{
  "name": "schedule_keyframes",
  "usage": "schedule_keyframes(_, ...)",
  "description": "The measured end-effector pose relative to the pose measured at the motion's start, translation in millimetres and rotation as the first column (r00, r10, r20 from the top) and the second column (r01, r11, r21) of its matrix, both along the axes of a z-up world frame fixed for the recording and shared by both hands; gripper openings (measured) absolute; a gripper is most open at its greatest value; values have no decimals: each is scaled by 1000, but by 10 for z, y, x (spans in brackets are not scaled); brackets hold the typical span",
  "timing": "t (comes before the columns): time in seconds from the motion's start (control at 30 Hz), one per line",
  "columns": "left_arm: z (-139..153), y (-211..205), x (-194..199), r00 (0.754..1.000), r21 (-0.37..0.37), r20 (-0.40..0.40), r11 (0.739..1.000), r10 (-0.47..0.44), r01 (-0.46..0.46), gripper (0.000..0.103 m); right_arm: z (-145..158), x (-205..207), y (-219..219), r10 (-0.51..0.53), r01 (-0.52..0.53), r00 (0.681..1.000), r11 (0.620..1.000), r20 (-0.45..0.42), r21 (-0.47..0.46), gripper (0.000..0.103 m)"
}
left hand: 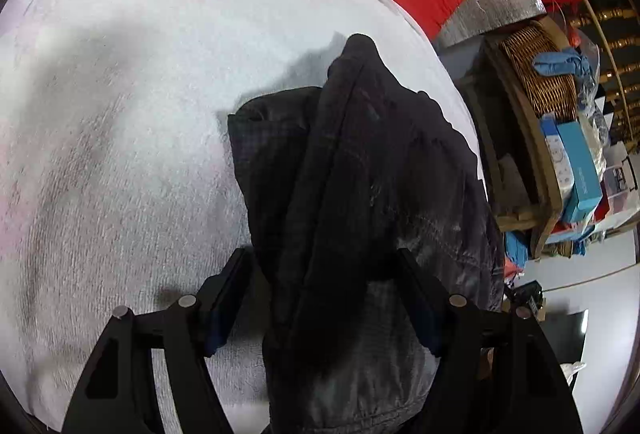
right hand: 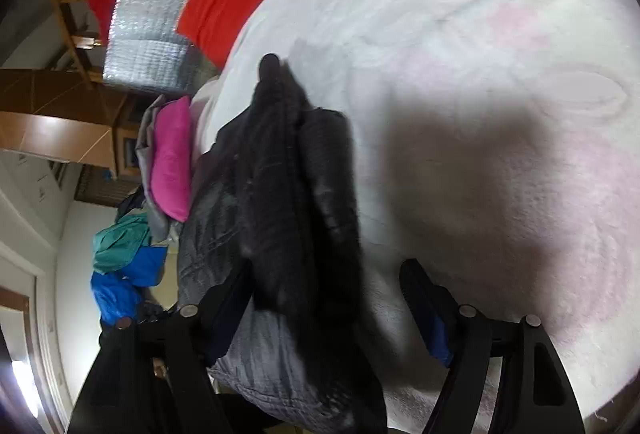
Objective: Fold large clothes
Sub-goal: 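Grasp the edge of the folded black jacket with both tools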
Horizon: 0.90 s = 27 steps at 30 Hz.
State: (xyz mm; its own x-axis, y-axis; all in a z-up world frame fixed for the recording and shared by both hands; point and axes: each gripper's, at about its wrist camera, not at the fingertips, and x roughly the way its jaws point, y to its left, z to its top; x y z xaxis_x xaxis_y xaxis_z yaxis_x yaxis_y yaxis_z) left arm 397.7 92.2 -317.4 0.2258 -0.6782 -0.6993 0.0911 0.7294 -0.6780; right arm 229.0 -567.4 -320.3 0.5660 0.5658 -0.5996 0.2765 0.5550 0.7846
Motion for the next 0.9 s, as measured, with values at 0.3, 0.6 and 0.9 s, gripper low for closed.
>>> schedule_keyframes(0.3,-8,-128,-8,997,-73,-7,994,-76,76,77,37,237,449,111,-110,994,992,13,-55,80)
schedule_keyframes(0.6,26,-228,-20,997,-149,17,986,-73,75,78,169,354,725,111,-103,991,990,80,-94,59)
schedule_keyframes(0.9,-32,-308,16,997,-123,38,990,-64,68,72,130,400,759,103,-96,994,977,28,-192,53)
